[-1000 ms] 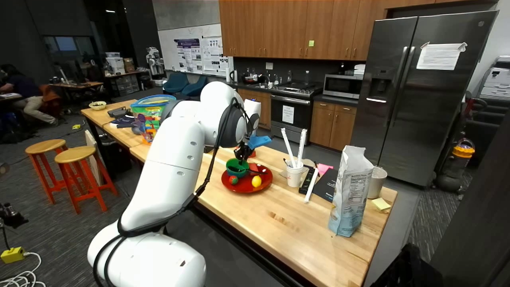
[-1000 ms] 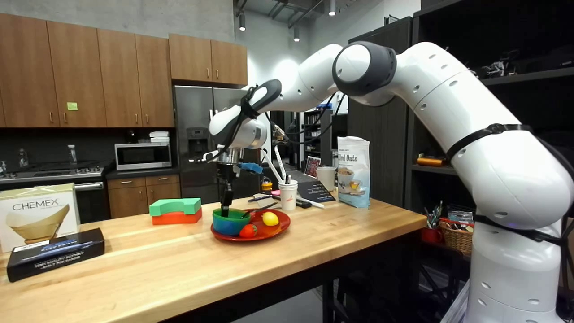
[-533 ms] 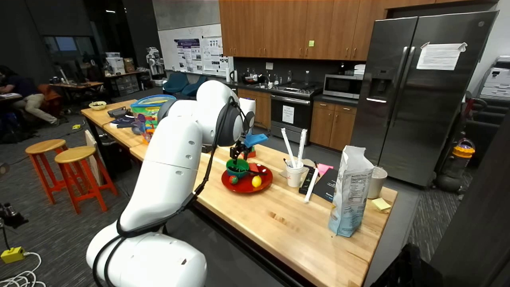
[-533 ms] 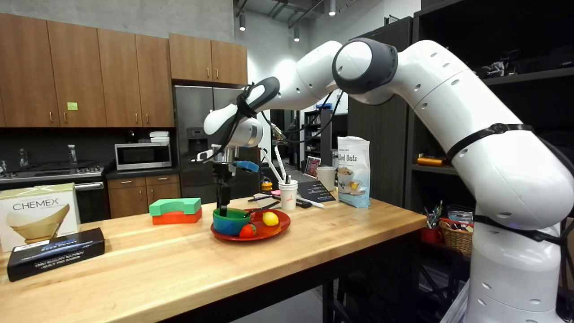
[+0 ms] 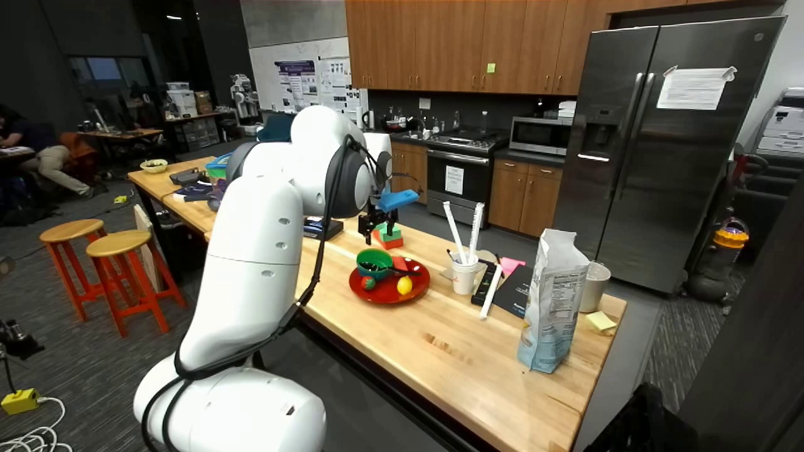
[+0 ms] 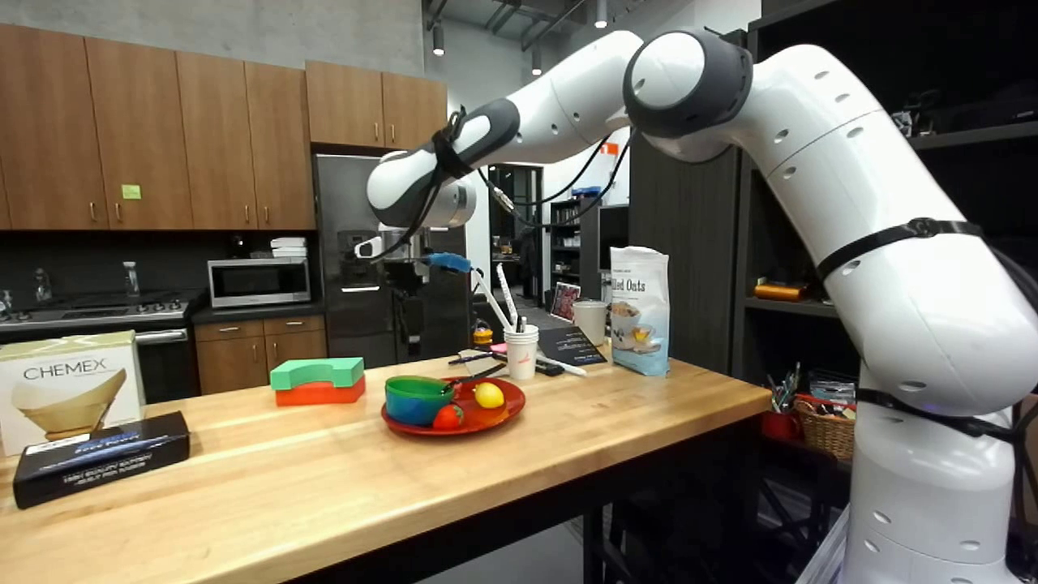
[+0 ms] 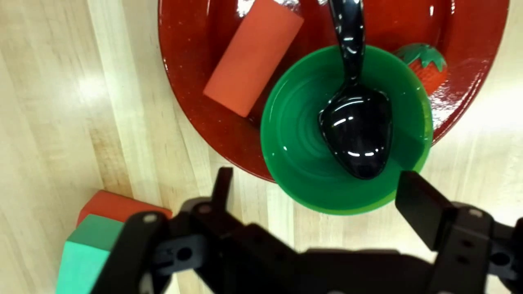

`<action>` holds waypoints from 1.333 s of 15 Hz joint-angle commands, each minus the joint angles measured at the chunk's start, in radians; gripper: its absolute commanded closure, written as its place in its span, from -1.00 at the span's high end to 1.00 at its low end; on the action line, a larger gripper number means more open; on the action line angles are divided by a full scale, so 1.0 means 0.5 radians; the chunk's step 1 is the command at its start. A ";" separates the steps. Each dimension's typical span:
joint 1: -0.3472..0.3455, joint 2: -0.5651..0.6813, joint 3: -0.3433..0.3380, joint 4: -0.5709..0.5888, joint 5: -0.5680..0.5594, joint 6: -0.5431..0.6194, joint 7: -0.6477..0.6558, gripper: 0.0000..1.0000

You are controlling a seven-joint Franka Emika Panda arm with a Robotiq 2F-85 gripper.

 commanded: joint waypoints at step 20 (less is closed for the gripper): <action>0.006 -0.587 -0.023 -0.966 -0.301 0.163 0.265 1.00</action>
